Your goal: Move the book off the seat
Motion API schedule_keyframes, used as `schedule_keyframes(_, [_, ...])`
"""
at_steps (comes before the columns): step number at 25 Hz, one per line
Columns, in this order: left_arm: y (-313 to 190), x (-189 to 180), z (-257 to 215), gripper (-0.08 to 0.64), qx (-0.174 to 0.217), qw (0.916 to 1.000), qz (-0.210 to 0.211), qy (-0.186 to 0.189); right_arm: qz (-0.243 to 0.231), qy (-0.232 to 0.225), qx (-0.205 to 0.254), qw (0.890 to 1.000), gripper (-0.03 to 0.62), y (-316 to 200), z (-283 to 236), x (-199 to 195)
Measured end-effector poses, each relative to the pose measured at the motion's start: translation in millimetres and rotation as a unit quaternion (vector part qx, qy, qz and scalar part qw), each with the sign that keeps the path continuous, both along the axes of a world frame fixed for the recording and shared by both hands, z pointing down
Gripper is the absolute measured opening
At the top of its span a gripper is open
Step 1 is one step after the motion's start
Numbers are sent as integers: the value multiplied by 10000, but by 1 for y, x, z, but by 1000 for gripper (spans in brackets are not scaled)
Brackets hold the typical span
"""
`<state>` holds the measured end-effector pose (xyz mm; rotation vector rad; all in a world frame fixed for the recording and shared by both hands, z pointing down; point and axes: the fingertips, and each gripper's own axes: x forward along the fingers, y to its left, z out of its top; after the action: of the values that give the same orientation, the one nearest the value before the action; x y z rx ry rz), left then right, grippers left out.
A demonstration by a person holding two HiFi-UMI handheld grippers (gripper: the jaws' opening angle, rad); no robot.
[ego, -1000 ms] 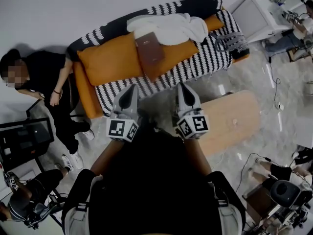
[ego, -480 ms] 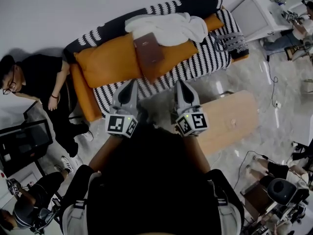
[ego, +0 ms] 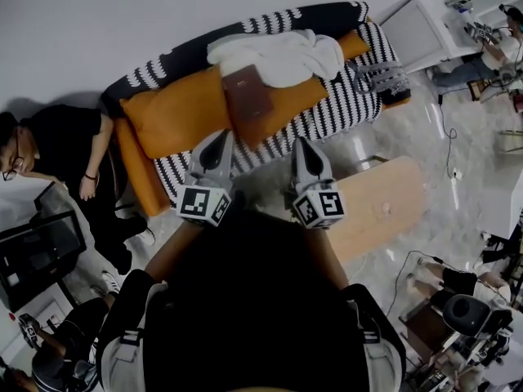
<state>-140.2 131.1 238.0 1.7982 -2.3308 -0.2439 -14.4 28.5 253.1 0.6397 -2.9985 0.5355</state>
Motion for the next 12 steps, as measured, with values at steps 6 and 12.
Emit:
schedule_keyframes(6, [-8, -23, 4, 6, 26, 9999, 104, 68, 67, 93, 10, 9999, 8, 0, 7, -23])
schedule_keyframes(12, [-12, -44, 11, 6, 2, 9997, 143, 200, 108, 211, -34, 9997, 8, -6, 15, -45])
